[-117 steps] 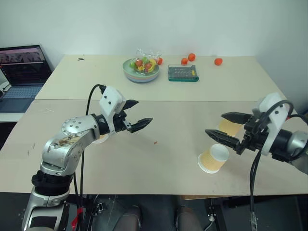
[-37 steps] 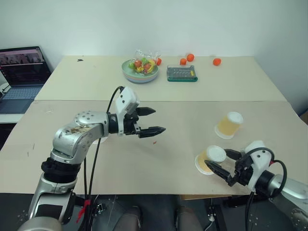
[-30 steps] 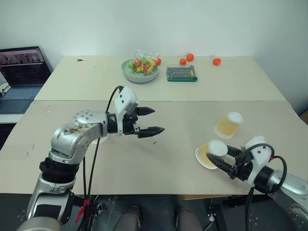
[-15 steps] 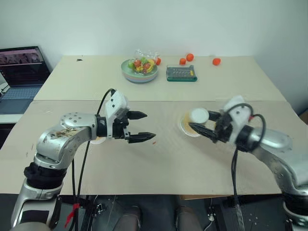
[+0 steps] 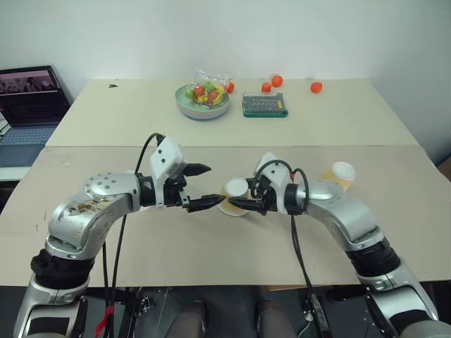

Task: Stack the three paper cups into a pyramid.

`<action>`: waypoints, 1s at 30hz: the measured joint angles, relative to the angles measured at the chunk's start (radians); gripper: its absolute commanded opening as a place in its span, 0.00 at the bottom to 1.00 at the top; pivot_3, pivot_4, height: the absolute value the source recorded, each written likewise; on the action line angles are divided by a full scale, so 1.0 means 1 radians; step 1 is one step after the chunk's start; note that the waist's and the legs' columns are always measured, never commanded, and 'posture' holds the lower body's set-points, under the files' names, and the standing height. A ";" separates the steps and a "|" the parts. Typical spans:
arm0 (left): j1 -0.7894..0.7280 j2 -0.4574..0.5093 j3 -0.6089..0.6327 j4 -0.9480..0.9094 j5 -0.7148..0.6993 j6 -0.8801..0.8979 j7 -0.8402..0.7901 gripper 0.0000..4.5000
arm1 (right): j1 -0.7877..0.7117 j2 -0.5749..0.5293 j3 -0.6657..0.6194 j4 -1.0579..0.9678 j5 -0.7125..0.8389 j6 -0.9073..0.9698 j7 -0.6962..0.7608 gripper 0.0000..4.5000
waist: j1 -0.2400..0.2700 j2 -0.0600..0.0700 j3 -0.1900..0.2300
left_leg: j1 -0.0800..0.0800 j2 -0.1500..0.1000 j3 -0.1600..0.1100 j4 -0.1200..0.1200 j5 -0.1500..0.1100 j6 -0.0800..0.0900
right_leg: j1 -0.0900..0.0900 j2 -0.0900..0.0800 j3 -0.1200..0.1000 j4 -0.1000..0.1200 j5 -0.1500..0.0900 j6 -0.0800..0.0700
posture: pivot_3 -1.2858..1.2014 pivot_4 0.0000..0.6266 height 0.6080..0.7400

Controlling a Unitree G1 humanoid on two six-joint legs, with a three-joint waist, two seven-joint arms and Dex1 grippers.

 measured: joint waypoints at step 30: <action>-0.044 0.001 -0.032 0.022 -0.006 0.000 -0.029 1.00 | 0.174 -0.320 -0.653 -0.174 0.360 0.286 -0.089 0.99 | 0.005 0.000 0.000 | -0.003 0.000 0.010 0.000 0.000 0.000 | -0.002 0.000 0.002 0.000 0.001 -0.001 | 0.52 0.24 1.00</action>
